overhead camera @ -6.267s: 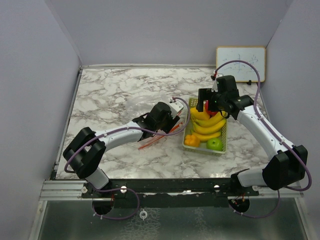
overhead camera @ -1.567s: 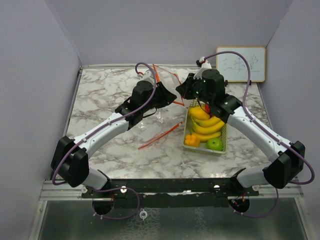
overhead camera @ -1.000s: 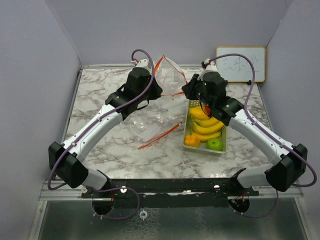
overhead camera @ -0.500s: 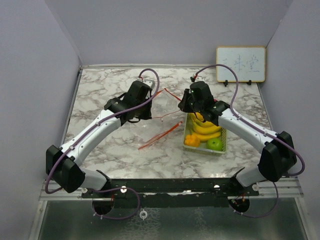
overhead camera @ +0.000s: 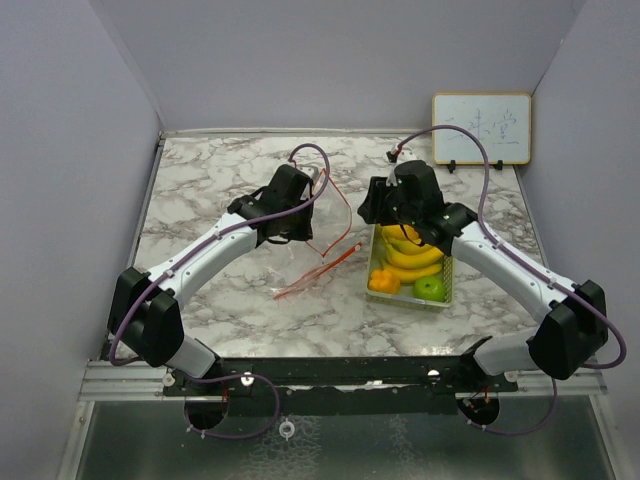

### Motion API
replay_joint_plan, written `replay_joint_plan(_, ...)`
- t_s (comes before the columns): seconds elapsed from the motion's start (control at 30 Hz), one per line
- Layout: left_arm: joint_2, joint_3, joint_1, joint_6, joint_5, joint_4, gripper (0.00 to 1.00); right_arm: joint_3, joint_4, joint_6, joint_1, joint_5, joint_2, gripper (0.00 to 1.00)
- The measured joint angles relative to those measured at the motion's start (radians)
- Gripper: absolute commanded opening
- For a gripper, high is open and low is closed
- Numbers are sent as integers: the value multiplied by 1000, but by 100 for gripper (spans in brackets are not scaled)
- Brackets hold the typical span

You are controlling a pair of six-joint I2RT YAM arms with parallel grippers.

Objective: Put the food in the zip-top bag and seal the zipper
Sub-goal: Open the zipper of the food storage bag, then pick up the fake fruit from the bin.

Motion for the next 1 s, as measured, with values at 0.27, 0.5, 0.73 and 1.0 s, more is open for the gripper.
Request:
replay_joint_plan(0.27,17,0,0,-10,20,29,0,42,-101,-28,-10,251,-88,99)
replay_joint_plan(0.5,28,0,0,-17,53,55,0,171,-235,-64,-58,427,103,100)
replay_joint_plan(0.73,61,3,0,-17,97,71,0,209,-325,-91,-184,438,287,100)
replay_joint_plan(1.0,63,3,0,-16,116,79,0,209,-305,-146,-262,397,351,99)
